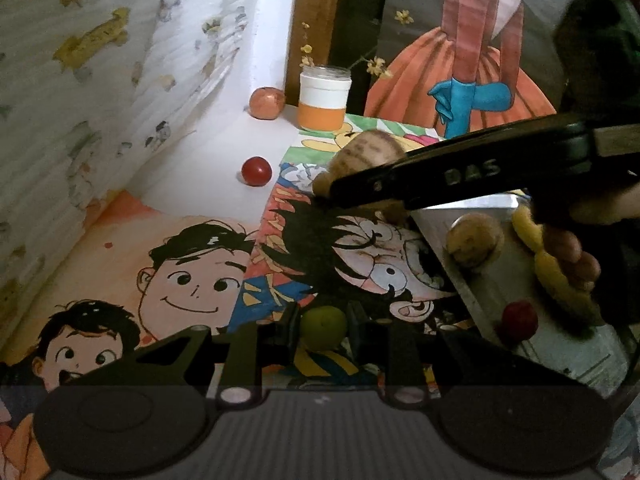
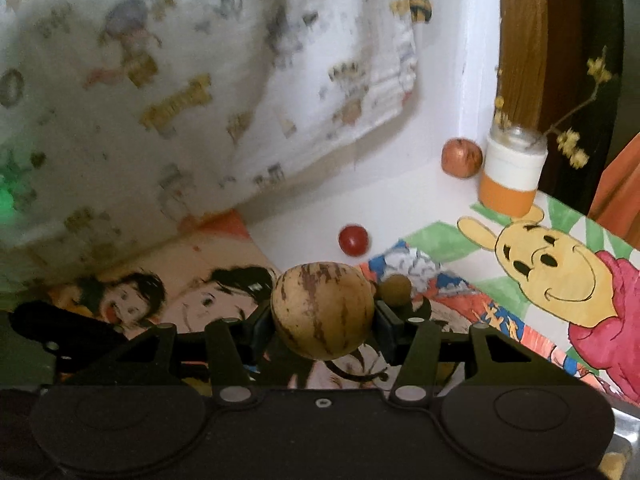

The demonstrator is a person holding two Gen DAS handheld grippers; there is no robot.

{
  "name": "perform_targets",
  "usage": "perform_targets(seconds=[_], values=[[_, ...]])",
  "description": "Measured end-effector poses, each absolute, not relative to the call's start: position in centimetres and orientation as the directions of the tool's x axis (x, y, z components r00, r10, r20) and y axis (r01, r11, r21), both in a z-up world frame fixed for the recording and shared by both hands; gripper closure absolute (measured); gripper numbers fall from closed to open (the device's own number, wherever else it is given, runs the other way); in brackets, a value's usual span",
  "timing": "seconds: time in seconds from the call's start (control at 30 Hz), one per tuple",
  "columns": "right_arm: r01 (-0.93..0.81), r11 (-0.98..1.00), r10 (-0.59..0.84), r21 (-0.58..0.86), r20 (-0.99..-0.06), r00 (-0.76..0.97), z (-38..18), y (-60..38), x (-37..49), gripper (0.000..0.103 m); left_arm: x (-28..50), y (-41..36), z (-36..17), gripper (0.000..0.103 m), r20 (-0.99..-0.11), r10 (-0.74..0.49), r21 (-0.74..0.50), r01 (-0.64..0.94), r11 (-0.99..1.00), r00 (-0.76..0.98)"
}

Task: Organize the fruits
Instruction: 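Lift the melon with the right tool while the left tool grasps the green lime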

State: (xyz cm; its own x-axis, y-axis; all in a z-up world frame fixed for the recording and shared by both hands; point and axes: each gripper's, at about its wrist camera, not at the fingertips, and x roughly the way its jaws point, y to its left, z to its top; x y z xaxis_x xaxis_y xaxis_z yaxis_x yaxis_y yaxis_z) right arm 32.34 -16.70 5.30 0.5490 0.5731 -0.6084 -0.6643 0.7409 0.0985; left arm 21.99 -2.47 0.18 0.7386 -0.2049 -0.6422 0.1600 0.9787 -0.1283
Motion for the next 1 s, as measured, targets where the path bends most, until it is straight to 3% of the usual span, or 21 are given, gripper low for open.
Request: perform_targets(seconds=[0.33,1.0], values=[[-0.543,0.836,0.498,0.083,-0.53,0.686,8.3,-21.0,28.0,0.049,20.3,-2.9,2.3,0.076,-0.609,-0.218,-0.16,0.152,0.975,0.763],[-0.251,0.961,0.272,0.112,-0.534,0.8,6.0,-31.2,16.6,0.049,17.4,-9.9,3.5,0.075,-0.589,-0.333,-0.167,0.292,0.942,0.736]])
